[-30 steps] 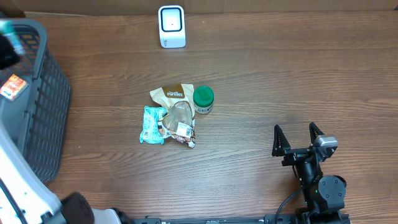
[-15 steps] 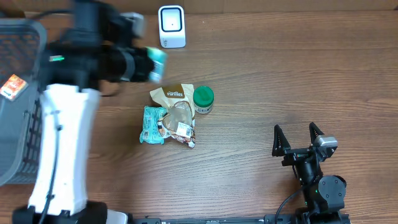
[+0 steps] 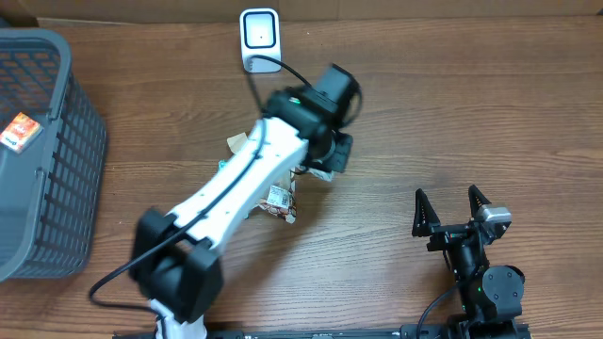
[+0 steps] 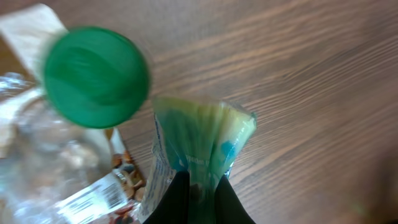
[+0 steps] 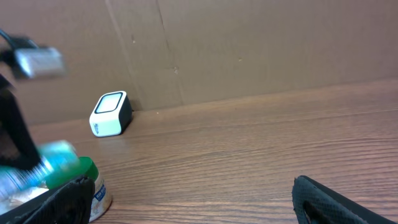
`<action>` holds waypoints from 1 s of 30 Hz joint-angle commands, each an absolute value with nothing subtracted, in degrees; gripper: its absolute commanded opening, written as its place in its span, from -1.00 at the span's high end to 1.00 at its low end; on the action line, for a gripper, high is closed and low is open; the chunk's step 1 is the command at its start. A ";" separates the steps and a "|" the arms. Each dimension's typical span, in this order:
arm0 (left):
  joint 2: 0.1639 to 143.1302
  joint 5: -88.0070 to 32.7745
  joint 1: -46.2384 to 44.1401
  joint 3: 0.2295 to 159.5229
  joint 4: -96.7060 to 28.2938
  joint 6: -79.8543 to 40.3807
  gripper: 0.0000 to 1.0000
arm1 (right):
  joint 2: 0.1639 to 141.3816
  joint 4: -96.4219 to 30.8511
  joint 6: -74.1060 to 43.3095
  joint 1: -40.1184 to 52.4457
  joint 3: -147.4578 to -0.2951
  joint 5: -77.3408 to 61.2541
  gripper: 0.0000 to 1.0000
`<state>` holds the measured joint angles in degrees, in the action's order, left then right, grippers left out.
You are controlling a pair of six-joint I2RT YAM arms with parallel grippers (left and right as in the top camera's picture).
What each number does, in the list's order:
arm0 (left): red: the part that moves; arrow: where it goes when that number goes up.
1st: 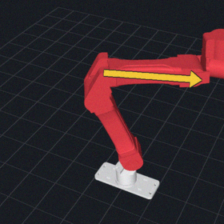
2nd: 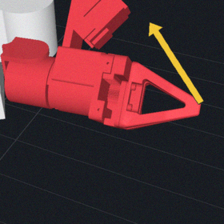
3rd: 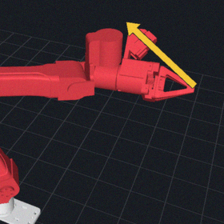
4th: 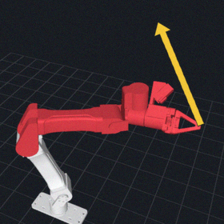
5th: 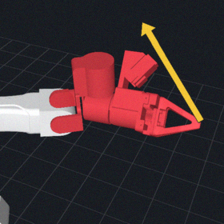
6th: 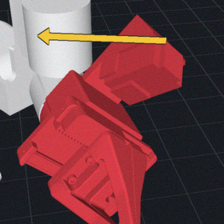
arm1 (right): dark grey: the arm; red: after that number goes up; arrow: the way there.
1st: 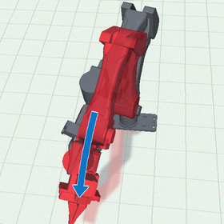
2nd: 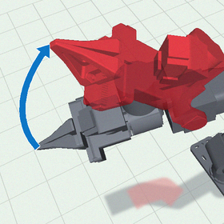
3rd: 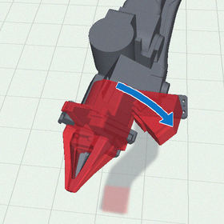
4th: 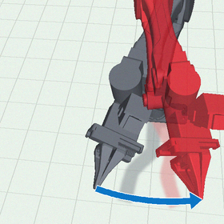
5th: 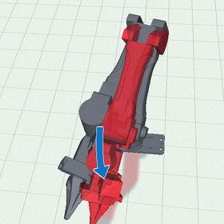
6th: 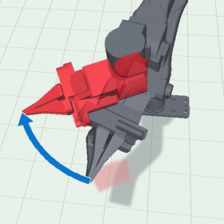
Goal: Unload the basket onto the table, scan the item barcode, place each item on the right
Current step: 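Set the green box down right of the jar and release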
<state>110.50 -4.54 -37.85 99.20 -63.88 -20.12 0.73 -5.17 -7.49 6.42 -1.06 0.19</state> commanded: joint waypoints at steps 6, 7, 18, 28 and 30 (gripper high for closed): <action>116.55 -1.06 -39.70 98.67 -63.35 -22.33 -0.29 | 0.16 -4.82 -7.42 6.26 -0.47 -0.14 -1.00; 116.53 -1.06 -39.70 98.70 -62.96 -22.33 -0.43 | 0.16 -4.82 -7.42 6.26 -0.47 -0.14 -1.00; 113.71 -0.97 -37.80 111.44 -69.84 -16.29 -0.77 | 0.16 -4.82 -7.40 6.24 -0.47 -0.14 -1.00; 103.39 4.95 -20.56 136.31 -80.53 -9.56 -0.99 | 0.16 -4.82 -7.40 6.24 -0.47 -0.14 -1.00; 100.97 5.08 -15.27 137.60 -80.16 -8.56 -0.99 | 0.16 -4.82 -7.40 6.26 -0.47 -0.14 -1.00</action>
